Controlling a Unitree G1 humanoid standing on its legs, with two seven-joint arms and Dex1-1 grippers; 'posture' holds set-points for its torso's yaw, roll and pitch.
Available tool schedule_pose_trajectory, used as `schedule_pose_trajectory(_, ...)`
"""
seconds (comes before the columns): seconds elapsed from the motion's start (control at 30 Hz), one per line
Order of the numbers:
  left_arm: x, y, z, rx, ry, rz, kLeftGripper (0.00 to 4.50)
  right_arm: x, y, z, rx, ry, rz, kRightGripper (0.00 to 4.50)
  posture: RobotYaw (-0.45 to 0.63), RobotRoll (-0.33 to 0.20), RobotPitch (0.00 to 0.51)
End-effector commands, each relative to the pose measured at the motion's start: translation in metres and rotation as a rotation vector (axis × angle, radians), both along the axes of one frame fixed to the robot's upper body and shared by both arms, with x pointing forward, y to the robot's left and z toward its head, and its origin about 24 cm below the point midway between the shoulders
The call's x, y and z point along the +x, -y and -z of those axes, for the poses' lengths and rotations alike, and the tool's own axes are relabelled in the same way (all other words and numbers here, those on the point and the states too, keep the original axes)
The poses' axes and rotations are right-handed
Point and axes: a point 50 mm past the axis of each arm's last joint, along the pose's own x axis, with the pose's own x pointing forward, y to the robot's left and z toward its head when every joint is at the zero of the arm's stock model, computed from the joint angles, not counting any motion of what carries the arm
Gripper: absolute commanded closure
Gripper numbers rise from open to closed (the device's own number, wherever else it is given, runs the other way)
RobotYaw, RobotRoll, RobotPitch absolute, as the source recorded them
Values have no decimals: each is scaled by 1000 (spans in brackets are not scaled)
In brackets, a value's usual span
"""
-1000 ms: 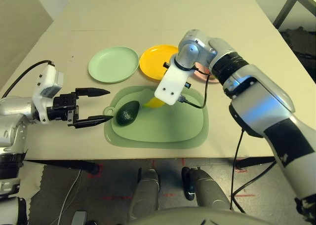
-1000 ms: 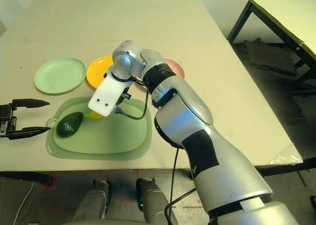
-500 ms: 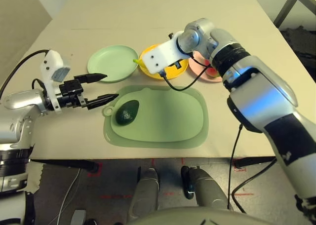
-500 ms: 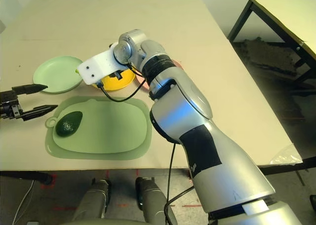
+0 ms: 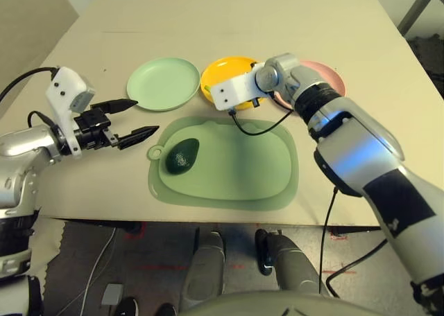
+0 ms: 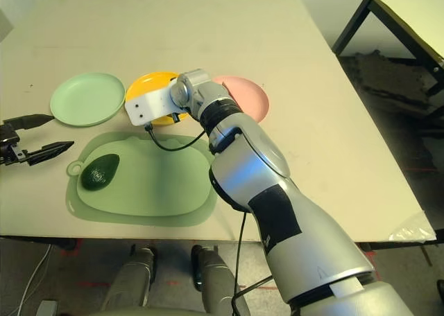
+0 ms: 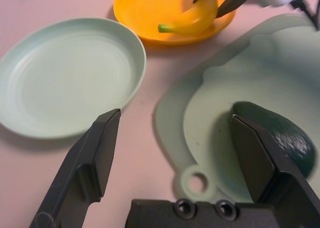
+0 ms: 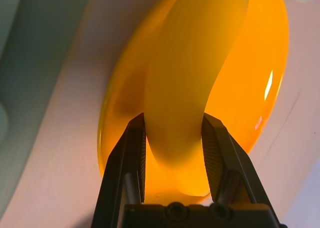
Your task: Place the fruits into color-matched plates.
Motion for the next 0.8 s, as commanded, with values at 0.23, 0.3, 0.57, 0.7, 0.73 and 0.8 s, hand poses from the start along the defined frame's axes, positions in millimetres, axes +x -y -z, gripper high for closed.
schedule_pose_trajectory(0.23, -9, 2, -5, 18, -8, 15, 0, 0, -1, 9, 6, 16, 12, 1911, 240, 0, 256)
schedule_pose_trajectory(0.3, -9, 2, -4, 17, -11, 19, 0, 1, 0, 8, 5, 22, 15, 1236, 238, 0, 256)
schedule_pose_trajectory(0.57, 1, 8, -2, 8, -4, 54, 0, 6, 11, -8, -12, 81, 36, 31, 182, 0, 235)
schedule_pose_trajectory(0.7, 10, 10, -3, 11, 11, 72, 0, 9, 20, -28, -10, 105, 43, 31, 146, 0, 219)
schedule_pose_trajectory(0.73, 13, 10, -4, 15, 15, 79, 0, 10, 23, -34, -14, 109, 42, 31, 141, 0, 216)
schedule_pose_trajectory(0.8, 17, 10, -4, 32, 21, 94, 0, 10, 30, -45, -15, 98, 36, 31, 128, 0, 208)
